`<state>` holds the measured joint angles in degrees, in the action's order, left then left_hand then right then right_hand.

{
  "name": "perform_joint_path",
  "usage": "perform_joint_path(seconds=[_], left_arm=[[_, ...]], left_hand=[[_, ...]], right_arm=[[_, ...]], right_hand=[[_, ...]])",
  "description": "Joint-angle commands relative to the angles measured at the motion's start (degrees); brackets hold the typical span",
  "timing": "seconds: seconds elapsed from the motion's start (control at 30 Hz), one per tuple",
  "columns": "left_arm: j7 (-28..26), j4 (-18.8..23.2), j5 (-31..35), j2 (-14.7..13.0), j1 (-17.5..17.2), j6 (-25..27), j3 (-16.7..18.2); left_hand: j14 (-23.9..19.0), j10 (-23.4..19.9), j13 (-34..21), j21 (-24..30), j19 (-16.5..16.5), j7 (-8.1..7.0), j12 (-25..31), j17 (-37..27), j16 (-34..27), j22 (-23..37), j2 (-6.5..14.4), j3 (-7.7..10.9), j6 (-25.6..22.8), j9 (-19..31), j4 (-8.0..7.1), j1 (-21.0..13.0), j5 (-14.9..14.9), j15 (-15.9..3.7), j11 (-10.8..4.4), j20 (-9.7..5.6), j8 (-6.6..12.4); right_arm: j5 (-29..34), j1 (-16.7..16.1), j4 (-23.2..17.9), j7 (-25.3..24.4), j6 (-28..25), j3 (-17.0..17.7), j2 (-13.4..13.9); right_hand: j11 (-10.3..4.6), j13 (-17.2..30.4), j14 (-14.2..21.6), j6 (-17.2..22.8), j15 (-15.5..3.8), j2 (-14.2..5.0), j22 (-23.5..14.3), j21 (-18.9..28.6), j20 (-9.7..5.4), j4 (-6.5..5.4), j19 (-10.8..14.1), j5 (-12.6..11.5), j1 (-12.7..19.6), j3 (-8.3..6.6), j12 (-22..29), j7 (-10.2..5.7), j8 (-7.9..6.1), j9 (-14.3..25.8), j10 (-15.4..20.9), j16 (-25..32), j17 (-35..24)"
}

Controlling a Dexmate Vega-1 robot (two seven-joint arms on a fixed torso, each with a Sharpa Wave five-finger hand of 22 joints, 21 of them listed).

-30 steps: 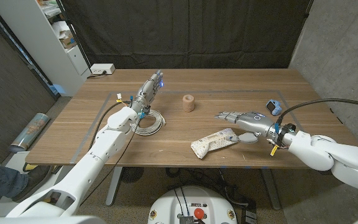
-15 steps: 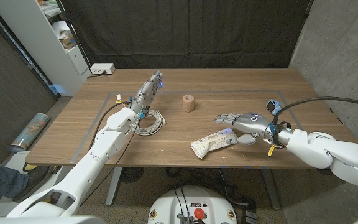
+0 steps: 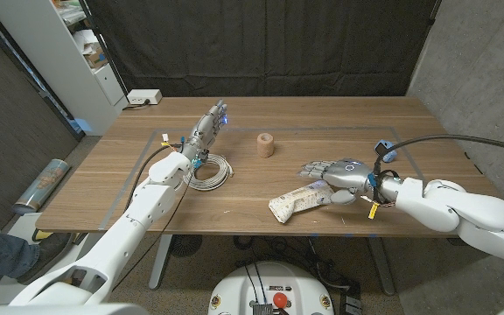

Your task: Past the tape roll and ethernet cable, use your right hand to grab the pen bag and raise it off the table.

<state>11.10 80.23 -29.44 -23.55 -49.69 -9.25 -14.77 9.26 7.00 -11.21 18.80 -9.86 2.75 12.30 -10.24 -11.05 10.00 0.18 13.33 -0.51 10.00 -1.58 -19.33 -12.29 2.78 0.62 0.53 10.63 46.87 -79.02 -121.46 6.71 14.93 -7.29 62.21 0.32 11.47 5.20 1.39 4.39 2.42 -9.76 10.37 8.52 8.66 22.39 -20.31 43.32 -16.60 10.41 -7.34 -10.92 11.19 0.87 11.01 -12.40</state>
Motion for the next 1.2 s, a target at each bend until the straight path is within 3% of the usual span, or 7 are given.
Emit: perform_joint_path(seconds=[0.03,0.43,0.8,0.93,1.2], left_arm=[[0.75,-1.30,-0.20,0.38,0.49,-0.23,0.49],[1.48,-2.87,-0.29,1.26,0.72,-0.97,0.58],[0.89,-2.04,-0.25,1.31,-0.16,-0.70,0.87],[0.76,-1.86,-0.27,1.37,-0.39,-0.84,0.93],[0.72,-1.80,-0.28,1.43,-0.37,-0.75,0.87]], left_hand=[[0.10,-0.05,-0.01,-0.32,-4.65,0.45,0.02,-0.28,0.08,0.16,0.54,0.02,-0.37,0.33,0.45,-0.24,-0.15,0.39,0.29,0.40,0.28],[0.06,-0.05,-0.01,-0.58,-4.63,0.45,0.00,-0.29,0.06,0.17,0.60,-0.04,-0.38,0.33,0.51,-0.19,-0.15,0.46,0.29,0.45,0.26],[0.01,-0.07,-0.01,-0.83,-4.49,0.27,-0.01,-0.30,0.04,0.18,0.67,-0.10,-0.34,0.33,0.56,-0.14,-0.14,0.46,0.27,0.44,0.23],[0.03,-0.06,-0.01,-0.92,-4.49,0.18,-0.02,-0.30,0.05,0.19,0.70,-0.12,-0.31,0.33,0.58,-0.12,-0.14,0.47,0.17,0.54,0.21],[0.08,0.01,-0.02,-1.09,-4.45,0.20,-0.06,-0.30,0.07,0.20,0.73,-0.16,-0.33,0.33,0.62,-0.09,-0.14,0.55,0.21,0.59,0.21]], right_arm=[[1.58,4.25,-1.63,5.22,-3.06,-4.28,1.06],[3.66,6.53,-3.60,9.12,-6.08,-7.45,2.11],[3.56,8.58,-3.45,10.59,-5.92,-9.53,3.00],[3.55,9.19,-3.23,10.97,-5.67,-10.15,3.38],[3.66,10.33,-3.07,12.24,-6.17,-11.53,3.27]], right_hand=[[0.36,0.05,-0.82,-1.14,0.12,0.60,-0.09,0.46,1.72,-0.37,0.45,0.19,-0.02,-0.28,-0.20,0.21,0.21,0.17,-1.32,-0.02,-0.15],[0.66,0.08,-2.34,-2.80,0.35,1.08,-0.12,0.40,3.40,-0.42,0.17,0.10,-0.05,-0.23,-0.28,0.20,0.40,0.21,-3.68,-0.09,-0.18],[0.88,0.09,-2.39,-4.26,0.80,1.55,-0.15,0.52,3.53,-0.50,0.34,-0.06,-0.24,-0.04,0.02,-0.55,0.63,0.22,-4.17,0.19,-0.18],[0.94,0.10,-2.09,-3.49,1.01,1.70,-0.17,0.59,3.55,-0.56,0.47,-0.15,-0.33,0.02,0.18,-1.48,0.16,0.23,-4.25,0.42,-0.19],[0.90,0.11,-0.49,-2.78,0.74,1.80,-0.22,0.84,3.47,-0.71,1.08,-0.31,-0.49,0.07,0.75,-1.61,-0.25,0.23,-3.35,1.16,-0.19]])
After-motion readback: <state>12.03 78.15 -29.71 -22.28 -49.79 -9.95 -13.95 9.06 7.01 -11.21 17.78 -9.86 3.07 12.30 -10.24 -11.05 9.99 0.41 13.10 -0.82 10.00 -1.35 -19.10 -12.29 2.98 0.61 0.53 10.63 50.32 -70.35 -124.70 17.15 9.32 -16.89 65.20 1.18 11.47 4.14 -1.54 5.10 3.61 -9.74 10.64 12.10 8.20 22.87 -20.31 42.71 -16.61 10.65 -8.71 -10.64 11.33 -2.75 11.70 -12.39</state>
